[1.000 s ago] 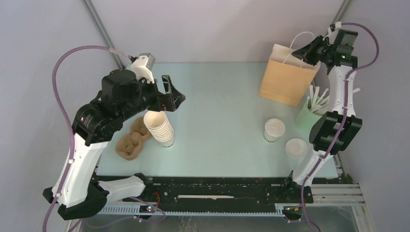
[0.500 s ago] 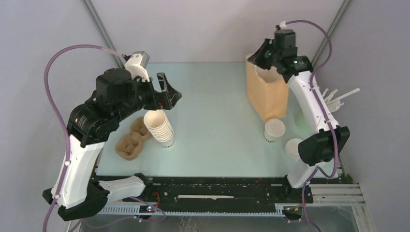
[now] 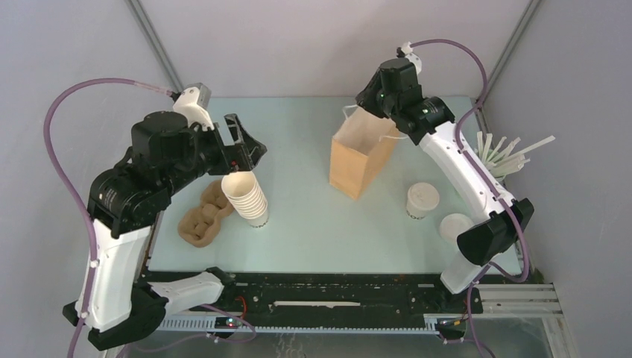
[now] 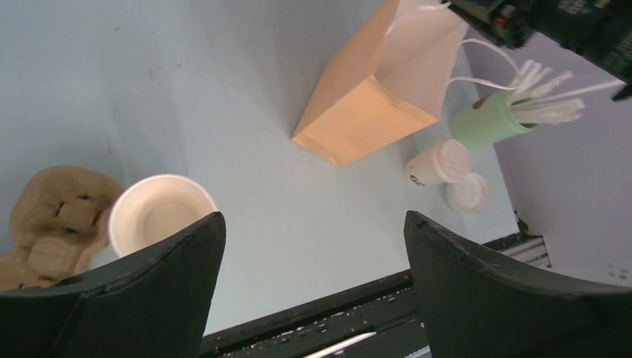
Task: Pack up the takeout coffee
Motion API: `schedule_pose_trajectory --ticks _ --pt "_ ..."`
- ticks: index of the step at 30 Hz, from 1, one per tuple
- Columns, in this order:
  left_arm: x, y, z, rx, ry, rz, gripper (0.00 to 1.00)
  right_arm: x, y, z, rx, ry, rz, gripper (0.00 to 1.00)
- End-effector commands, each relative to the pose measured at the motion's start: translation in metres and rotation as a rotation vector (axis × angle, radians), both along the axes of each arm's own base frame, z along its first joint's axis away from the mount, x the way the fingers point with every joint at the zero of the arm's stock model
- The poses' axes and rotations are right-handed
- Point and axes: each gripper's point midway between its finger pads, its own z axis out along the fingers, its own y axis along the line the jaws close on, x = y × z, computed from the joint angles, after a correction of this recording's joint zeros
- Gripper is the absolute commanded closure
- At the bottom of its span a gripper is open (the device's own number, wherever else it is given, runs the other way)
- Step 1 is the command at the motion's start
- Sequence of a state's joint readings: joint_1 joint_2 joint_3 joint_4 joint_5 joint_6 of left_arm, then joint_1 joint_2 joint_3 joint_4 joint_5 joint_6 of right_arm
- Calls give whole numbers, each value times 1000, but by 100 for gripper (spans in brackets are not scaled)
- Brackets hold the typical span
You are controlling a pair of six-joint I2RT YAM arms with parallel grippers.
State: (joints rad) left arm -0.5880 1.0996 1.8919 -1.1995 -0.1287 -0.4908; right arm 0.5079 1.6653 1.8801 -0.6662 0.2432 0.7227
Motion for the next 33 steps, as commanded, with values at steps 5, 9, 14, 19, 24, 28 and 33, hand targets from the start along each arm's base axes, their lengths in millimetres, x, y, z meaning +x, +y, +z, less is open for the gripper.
schedule_pose_trajectory --ticks 5,9,14,19,24,28,33 --pt "17 52 -9 -40 87 237 7 -18 20 47 -60 -120 191 37" --pt "30 100 -28 43 144 452 7 -49 23 74 -97 -140 349 18" --pt "39 149 -90 149 339 668 11 -110 8 85 -124 -119 485 16" --pt "33 176 -170 224 526 768 18 -168 -7 59 -56 -94 576 15" --pt "26 187 -241 105 703 828 36 -192 -27 28 -22 -63 574 14" --pt "29 196 -273 3 753 948 34 -194 -43 22 -11 -57 549 14" --pt "37 195 -311 -82 812 993 37 -195 -61 20 0 -74 492 14"
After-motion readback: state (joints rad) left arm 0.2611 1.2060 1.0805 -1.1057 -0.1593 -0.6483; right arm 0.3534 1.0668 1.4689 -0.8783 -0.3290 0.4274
